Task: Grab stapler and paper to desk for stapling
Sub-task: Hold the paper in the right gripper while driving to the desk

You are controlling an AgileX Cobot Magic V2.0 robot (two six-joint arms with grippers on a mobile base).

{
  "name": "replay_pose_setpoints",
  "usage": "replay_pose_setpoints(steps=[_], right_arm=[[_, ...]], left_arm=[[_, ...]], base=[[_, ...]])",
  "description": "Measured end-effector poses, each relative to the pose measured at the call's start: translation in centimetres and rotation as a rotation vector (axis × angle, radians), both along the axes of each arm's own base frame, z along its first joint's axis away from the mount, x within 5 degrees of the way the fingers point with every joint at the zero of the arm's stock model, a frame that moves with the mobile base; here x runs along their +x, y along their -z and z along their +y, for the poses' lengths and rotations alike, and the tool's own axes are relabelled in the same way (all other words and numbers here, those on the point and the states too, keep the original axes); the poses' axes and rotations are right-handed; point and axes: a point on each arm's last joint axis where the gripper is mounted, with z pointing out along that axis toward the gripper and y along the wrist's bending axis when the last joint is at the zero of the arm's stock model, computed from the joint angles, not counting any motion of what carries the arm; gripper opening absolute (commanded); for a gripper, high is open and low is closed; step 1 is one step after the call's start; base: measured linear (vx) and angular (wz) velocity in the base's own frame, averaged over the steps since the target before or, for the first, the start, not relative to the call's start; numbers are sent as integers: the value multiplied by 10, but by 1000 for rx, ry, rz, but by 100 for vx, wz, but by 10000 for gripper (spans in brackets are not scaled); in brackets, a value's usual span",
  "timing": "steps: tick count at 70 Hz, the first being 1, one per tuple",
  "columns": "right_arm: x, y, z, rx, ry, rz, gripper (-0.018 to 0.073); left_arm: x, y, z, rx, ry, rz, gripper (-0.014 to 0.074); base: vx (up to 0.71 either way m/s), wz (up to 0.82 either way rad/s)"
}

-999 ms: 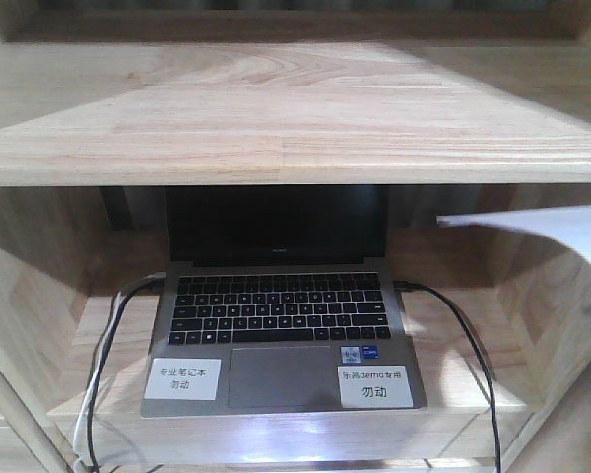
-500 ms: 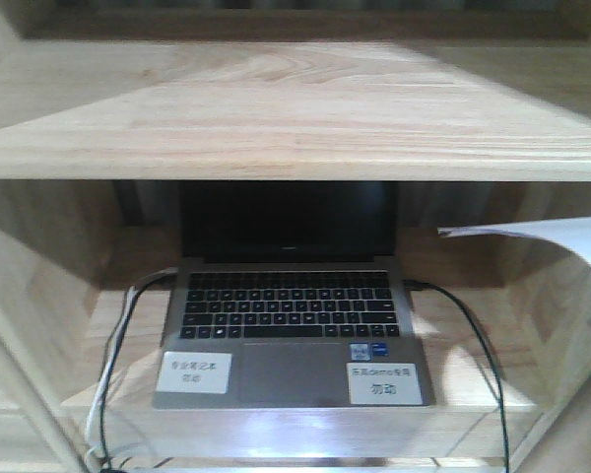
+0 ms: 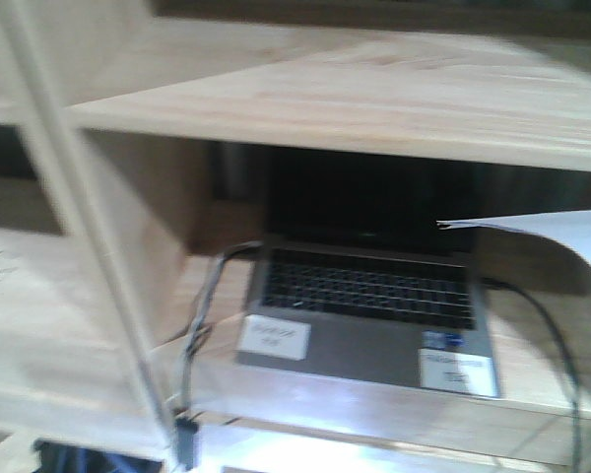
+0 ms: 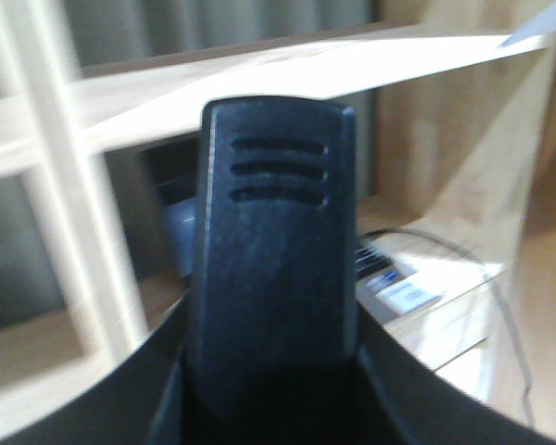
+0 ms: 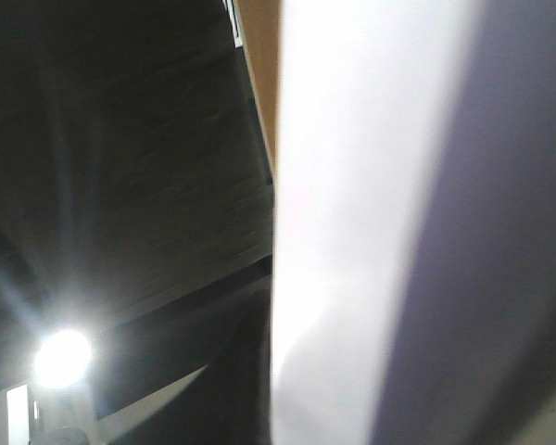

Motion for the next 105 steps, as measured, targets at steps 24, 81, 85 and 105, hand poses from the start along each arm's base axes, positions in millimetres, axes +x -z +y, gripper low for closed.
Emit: replay_pose_setpoints(steps=[24,81,85,105], right_arm=[[0,0,0,0,0,0,-7],[0,0,0,0,0,0,-7],[0,0,0,0,0,0,-7],[0,0,0,0,0,0,-7]], left_arm=[[0,0,0,0,0,0,-6],[0,0,0,0,0,0,-6],[0,0,0,0,0,0,-6],[0,0,0,0,0,0,-6]], base=[[-12,46],[-12,46],[-11,43],[-11,43]])
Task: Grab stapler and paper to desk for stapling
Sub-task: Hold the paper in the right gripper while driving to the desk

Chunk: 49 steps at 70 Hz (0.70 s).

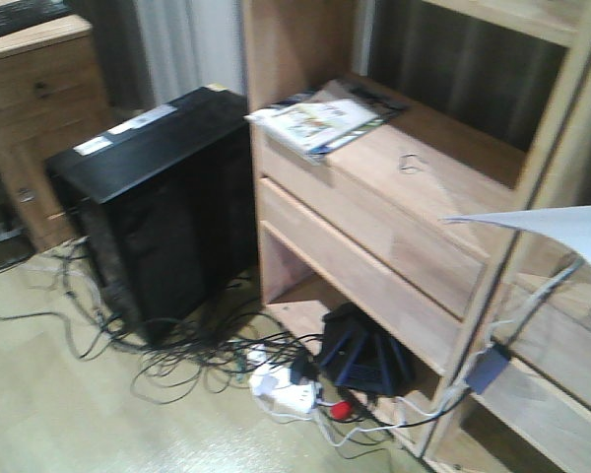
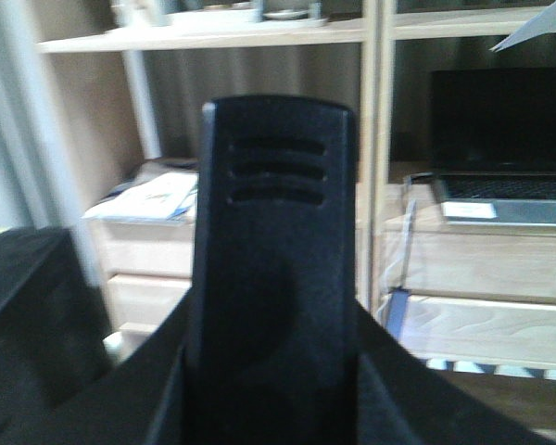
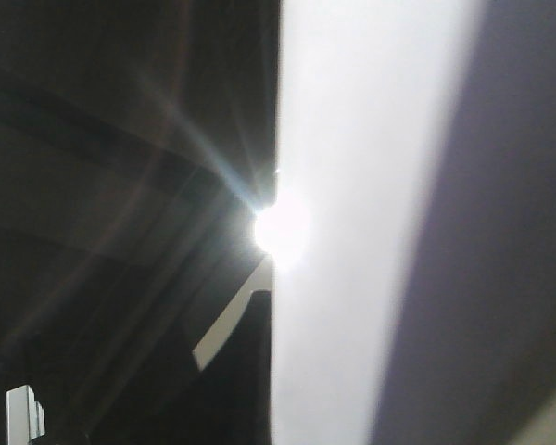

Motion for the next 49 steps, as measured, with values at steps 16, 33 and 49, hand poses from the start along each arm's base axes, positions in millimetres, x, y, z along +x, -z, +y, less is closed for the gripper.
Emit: replay_pose_setpoints(steps=[16,33,49], right_arm=[[0,0,0,0,0,0,-7],[0,0,0,0,0,0,-7],[0,0,0,0,0,0,-7]], left_arm=[[0,0,0,0,0,0,-6],[0,0,0,0,0,0,-6],[0,0,0,0,0,0,-6]], base=[[-10,39],[-9,33],[-5,30]])
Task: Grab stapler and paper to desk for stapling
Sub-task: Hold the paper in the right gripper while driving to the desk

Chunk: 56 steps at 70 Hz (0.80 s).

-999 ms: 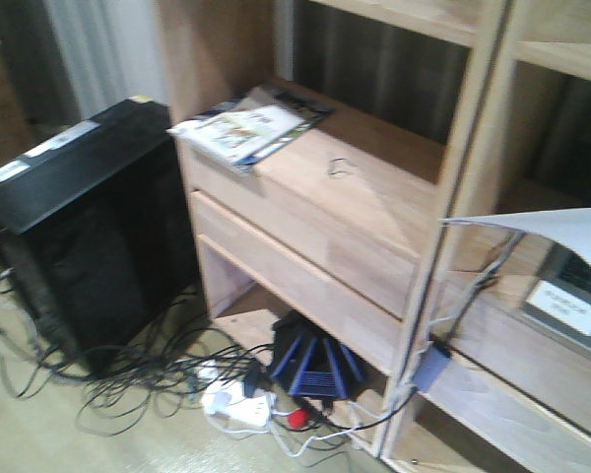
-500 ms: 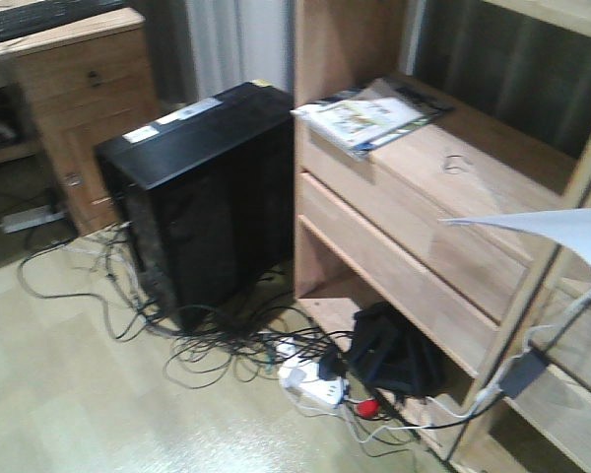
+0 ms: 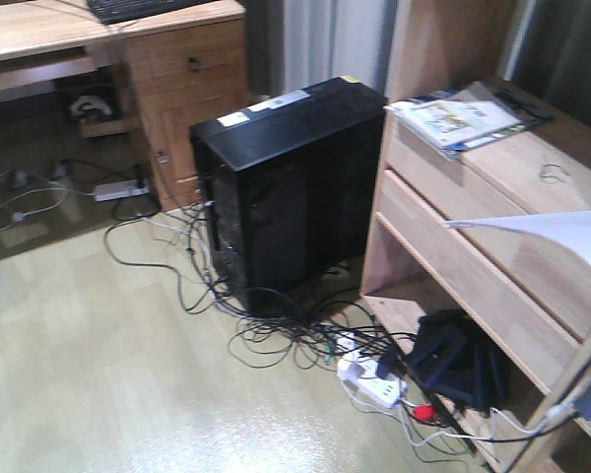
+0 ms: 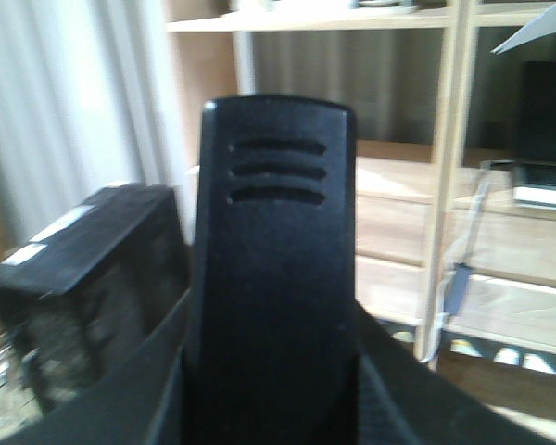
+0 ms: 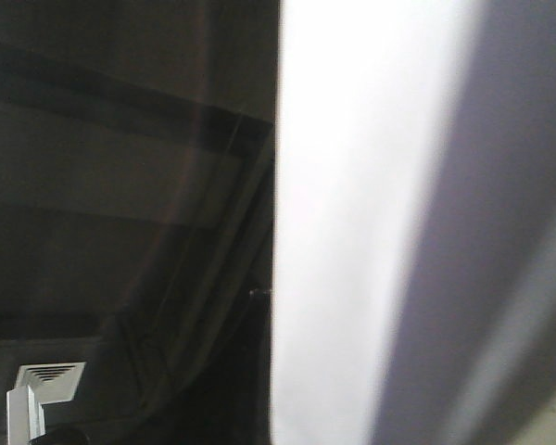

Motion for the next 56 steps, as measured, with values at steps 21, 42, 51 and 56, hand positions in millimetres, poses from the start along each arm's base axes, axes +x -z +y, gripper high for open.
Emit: replay_pose_setpoints(steps=[21,42,51,56], right_arm=[[0,0,0,0,0,0,-7],[0,0,0,0,0,0,-7],[0,0,0,0,0,0,-7],[0,0,0,0,0,0,-7]], left_arm=[[0,0,0,0,0,0,-6],[0,0,0,0,0,0,-6],[0,0,0,0,0,0,-6],[0,0,0,0,0,0,-6]], base=[[0,29],[8,39],[12,44],[13,44]])
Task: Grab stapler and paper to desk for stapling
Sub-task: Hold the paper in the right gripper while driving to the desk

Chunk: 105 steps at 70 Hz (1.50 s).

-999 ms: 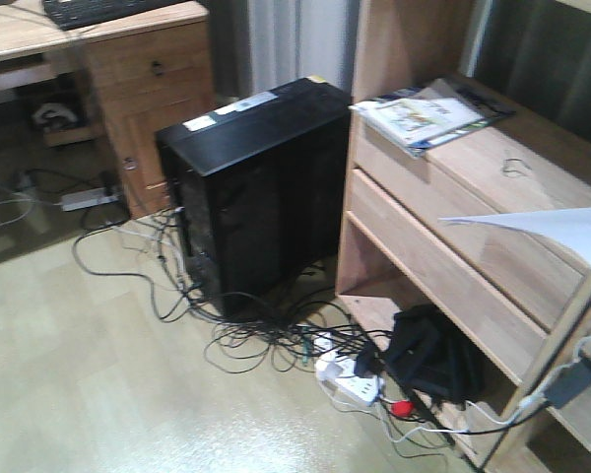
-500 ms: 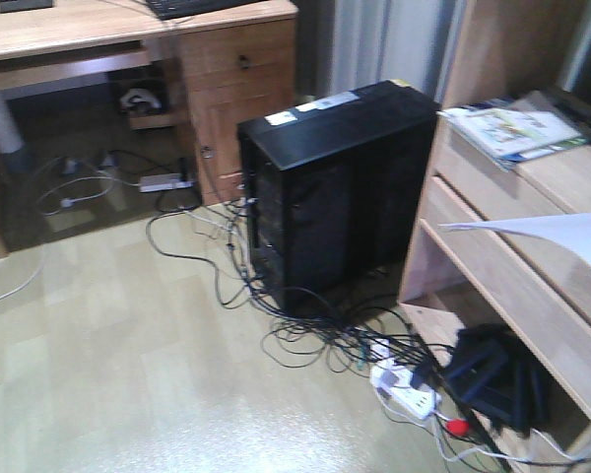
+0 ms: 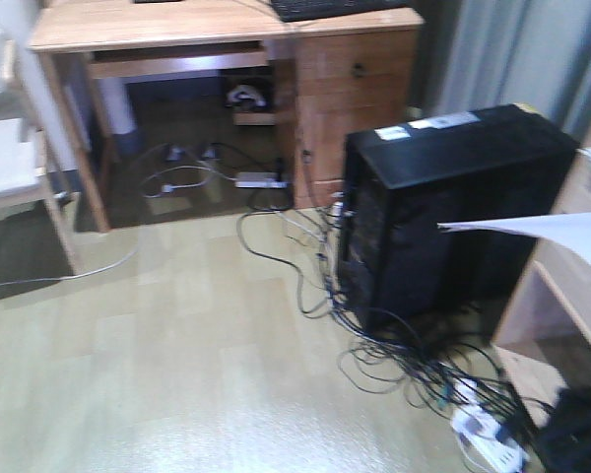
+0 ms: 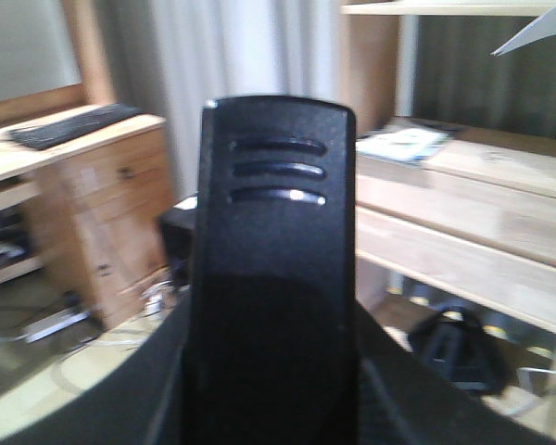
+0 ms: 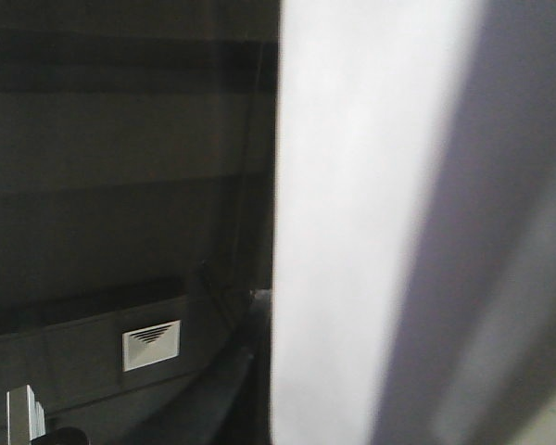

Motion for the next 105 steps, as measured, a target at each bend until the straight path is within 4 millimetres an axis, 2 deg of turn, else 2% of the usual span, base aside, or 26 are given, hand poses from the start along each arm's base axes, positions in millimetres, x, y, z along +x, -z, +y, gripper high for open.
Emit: replay_pose_setpoints(steps=[49,105], right_arm=[[0,0,0,0,0,0,-7],[0,0,0,0,0,0,-7]], left_arm=[[0,0,0,0,0,0,-6],[0,0,0,0,0,0,-6]], base=[[19,35],[37,1]])
